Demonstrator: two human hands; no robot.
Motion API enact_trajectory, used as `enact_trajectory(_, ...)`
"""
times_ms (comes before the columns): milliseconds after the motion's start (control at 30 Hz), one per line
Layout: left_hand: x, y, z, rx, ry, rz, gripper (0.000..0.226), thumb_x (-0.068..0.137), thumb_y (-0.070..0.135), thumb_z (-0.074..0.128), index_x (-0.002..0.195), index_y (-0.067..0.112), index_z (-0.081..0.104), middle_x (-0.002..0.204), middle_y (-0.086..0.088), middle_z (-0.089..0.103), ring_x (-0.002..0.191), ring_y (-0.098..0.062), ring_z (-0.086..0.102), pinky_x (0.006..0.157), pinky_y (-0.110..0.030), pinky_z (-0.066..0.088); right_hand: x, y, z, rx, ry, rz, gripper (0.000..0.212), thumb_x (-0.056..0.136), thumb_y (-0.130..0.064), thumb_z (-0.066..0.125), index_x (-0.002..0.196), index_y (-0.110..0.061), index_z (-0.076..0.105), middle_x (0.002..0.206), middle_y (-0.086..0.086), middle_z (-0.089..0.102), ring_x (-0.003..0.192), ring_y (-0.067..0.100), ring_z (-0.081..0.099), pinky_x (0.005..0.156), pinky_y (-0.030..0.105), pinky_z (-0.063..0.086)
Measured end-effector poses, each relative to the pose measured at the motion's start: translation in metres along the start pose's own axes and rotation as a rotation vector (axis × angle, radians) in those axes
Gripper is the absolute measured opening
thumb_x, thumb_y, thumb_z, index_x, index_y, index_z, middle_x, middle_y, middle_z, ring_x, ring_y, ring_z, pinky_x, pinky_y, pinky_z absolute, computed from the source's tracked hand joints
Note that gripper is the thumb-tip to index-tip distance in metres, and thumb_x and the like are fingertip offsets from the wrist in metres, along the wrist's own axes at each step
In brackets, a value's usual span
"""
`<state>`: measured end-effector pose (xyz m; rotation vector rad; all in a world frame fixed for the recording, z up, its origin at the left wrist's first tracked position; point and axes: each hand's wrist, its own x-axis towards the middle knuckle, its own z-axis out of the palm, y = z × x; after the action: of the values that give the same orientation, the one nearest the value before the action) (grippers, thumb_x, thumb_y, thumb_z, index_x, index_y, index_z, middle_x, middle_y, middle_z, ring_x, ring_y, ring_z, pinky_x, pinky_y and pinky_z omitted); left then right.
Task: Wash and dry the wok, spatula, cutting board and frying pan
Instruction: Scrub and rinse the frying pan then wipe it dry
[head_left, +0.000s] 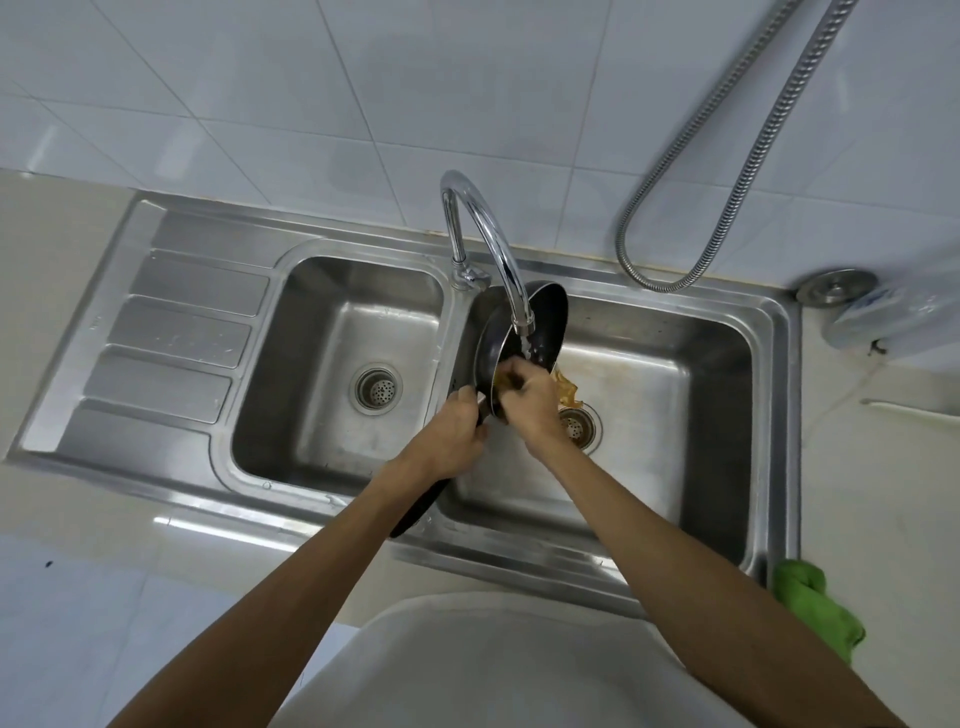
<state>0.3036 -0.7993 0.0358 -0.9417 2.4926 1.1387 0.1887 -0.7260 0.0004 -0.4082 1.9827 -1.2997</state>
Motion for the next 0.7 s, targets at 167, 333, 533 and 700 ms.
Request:
enact_trajectory(167,-0.003,0.000,-0.004,0.081,0.021,-0.007,0.033,0.090,0.003,0.055,0.121,0.001,0.046,0.121,-0.021,0.051,0.106,-0.036,0.056,0.088,-0.044,0.049,0.020,-0.016,-0.019,0.669,0.090,0.448,0.030,0.095,0.000,0.043,0.101,-0.017,0.066,0.096,0.011,0.070,0.083,0.025,0.066,0.074,0.039,0.060)
enact_trajectory(333,-0.006,-0.007,-0.005,0.079,0.067,-0.054,0.038,0.088,0.003,0.059,0.123,0.006,0.044,0.119,-0.017,0.050,0.100,-0.037,0.058,0.088,-0.051,0.050,0.015,-0.014,-0.056,1.277,-0.070,0.575,0.045,0.093,-0.039,0.048,0.118,-0.006,0.066,0.116,0.019,0.070,0.107,0.037,0.067,0.102,0.053,0.047)
enact_trajectory(533,-0.006,-0.011,0.003,0.079,0.110,0.000,0.038,0.089,0.007,0.063,0.123,0.010,0.047,0.119,-0.015,0.049,0.096,-0.035,0.060,0.083,-0.044,0.051,0.006,-0.008,-0.080,1.295,-0.072,0.513,0.072,0.086,-0.051,0.069,0.138,-0.004,0.056,0.132,0.021,0.063,0.122,0.038,0.061,0.105,0.052,0.047)
enact_trajectory(700,-0.010,-0.027,0.004,-0.179,0.055,-0.045,0.046,0.082,0.009,0.068,0.125,0.016,0.053,0.110,-0.007,0.062,0.095,-0.022,0.062,0.077,-0.027,0.047,0.003,-0.011,-0.086,1.121,0.042,0.471,0.043,0.092,-0.012,0.067,0.132,0.000,0.059,0.120,0.017,0.071,0.108,0.031,0.070,0.090,0.043,0.058)
